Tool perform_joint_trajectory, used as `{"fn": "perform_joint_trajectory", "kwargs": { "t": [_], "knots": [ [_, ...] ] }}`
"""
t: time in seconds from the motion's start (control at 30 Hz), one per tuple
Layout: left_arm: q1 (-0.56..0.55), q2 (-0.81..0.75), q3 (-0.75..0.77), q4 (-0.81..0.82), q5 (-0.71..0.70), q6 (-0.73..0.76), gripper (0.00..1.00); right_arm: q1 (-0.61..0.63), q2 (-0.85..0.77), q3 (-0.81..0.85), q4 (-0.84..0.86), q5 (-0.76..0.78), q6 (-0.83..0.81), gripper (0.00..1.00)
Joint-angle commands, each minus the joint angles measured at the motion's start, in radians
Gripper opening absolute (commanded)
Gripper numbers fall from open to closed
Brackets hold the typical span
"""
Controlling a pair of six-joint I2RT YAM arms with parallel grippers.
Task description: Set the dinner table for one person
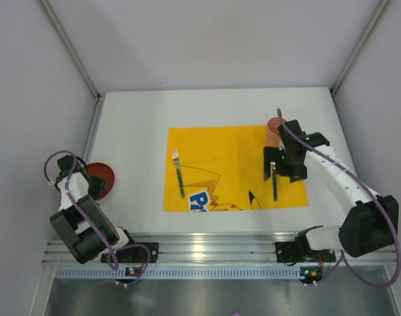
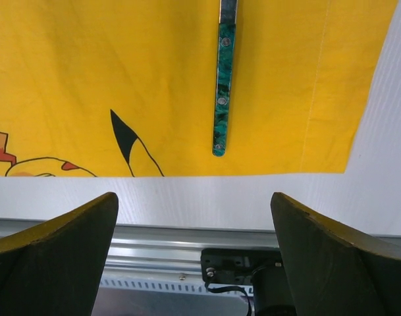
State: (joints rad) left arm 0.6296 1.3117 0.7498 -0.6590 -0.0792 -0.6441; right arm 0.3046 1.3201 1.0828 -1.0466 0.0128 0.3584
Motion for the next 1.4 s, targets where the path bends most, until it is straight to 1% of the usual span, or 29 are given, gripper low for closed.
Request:
{"fn": "perform_joint_trajectory", "kwargs": {
  "t": [0.0, 0.1, 0.23, 0.33, 0.4, 0.43, 0.47, 0.53, 0.57, 0.6, 0.63, 0.7, 0.73, 0.8, 0.9, 0.93, 0.97, 1.0, 1.03, 1.1, 1.13, 1.2, 1.23, 1.3, 1.33, 1.37],
  "knots": [
    [0.010, -0.061, -0.032, 0.038, -0.031, -0.063, 0.65, 0.002, 0.014, 0.051, -0.015, 0.010, -0.016, 1.00],
    [0.015, -0.054, -0.046, 0.071, -0.070, -0.077, 0.64, 0.001, 0.024, 0.054, -0.016, 0.012, -0.019, 1.00],
    [0.015, -0.009, -0.070, 0.131, -0.088, -0.089, 0.56, 0.002, 0.039, 0.060, -0.024, 0.009, -0.030, 1.00],
    [0.016, 0.033, -0.089, 0.182, -0.097, -0.100, 0.53, 0.002, 0.056, 0.075, -0.033, 0.015, -0.039, 1.00],
    [0.015, 0.056, -0.102, 0.215, -0.094, -0.101, 0.45, 0.001, 0.062, 0.088, -0.039, 0.016, -0.041, 1.00],
    [0.016, 0.066, -0.107, 0.260, -0.091, -0.098, 0.42, 0.002, 0.064, 0.091, -0.039, 0.018, -0.044, 1.00],
    [0.015, 0.076, -0.107, 0.272, -0.091, -0.094, 0.36, 0.002, 0.068, 0.094, -0.043, 0.016, -0.045, 1.00],
    [0.015, 0.113, -0.096, 0.292, -0.094, -0.088, 0.30, 0.002, 0.073, 0.101, -0.044, 0.015, -0.049, 1.00],
    [0.015, 0.124, -0.083, 0.300, -0.094, -0.082, 0.25, 0.002, 0.074, 0.101, -0.047, 0.015, -0.049, 1.00],
    [0.015, 0.141, -0.076, 0.308, -0.091, -0.075, 0.07, 0.002, 0.073, 0.103, -0.047, 0.013, -0.050, 1.00],
    [0.015, 0.144, -0.070, 0.311, -0.070, -0.068, 0.00, 0.002, 0.073, 0.104, -0.047, 0.015, -0.049, 1.00],
    [0.013, 0.144, -0.050, 0.312, -0.039, -0.040, 0.00, 0.001, 0.067, 0.103, -0.049, 0.016, -0.049, 1.00],
    [0.012, 0.141, -0.041, 0.308, 0.001, -0.032, 0.00, 0.002, 0.065, 0.101, -0.047, 0.016, -0.047, 1.00],
    [-0.020, 0.118, -0.014, 0.300, 0.028, -0.011, 0.00, 0.002, 0.059, 0.097, -0.046, 0.018, -0.042, 1.00],
    [-0.119, 0.080, 0.042, 0.295, 0.074, 0.004, 0.00, 0.001, 0.054, 0.098, -0.038, 0.007, -0.033, 1.00],
    [-0.183, 0.077, 0.083, 0.292, 0.108, 0.006, 0.00, 0.002, 0.050, 0.100, -0.036, 0.007, -0.026, 1.00],
    [-0.220, 0.078, 0.107, 0.289, 0.145, -0.002, 0.00, 0.001, 0.045, 0.104, -0.035, 0.006, -0.024, 1.00],
    [-0.258, 0.083, 0.135, 0.277, 0.157, -0.009, 0.00, 0.001, 0.042, 0.106, -0.033, 0.004, -0.016, 1.00],
    [-0.337, 0.090, 0.193, 0.271, 0.165, -0.020, 0.00, 0.002, 0.036, 0.106, -0.033, 0.006, -0.013, 1.00],
    [-0.422, 0.112, 0.246, 0.275, 0.214, -0.054, 0.00, 0.001, 0.021, 0.104, -0.033, 0.015, -0.006, 1.00],
    [-0.506, 0.147, 0.300, 0.288, 0.240, -0.078, 0.00, 0.002, 0.005, 0.101, -0.033, 0.019, 0.005, 1.00],
    [-0.600, 0.196, 0.362, 0.288, 0.277, -0.089, 0.00, 0.001, -0.015, 0.086, -0.035, 0.029, 0.020, 1.00],
    [-0.702, 0.222, 0.431, 0.268, 0.277, -0.089, 0.00, 0.001, -0.025, 0.078, -0.036, 0.030, 0.036, 1.00],
    [-0.798, 0.302, 0.491, 0.248, 0.257, -0.080, 0.00, 0.001, -0.067, 0.054, -0.038, 0.033, 0.059, 1.00],
    [-0.885, 0.326, 0.543, 0.239, 0.251, -0.074, 0.00, 0.001, -0.081, 0.046, -0.041, 0.035, 0.066, 1.00],
    [-0.925, 0.375, 0.568, 0.220, 0.243, -0.068, 0.00, 0.001, -0.114, 0.033, -0.044, 0.042, 0.074, 1.00]
  ]
}}
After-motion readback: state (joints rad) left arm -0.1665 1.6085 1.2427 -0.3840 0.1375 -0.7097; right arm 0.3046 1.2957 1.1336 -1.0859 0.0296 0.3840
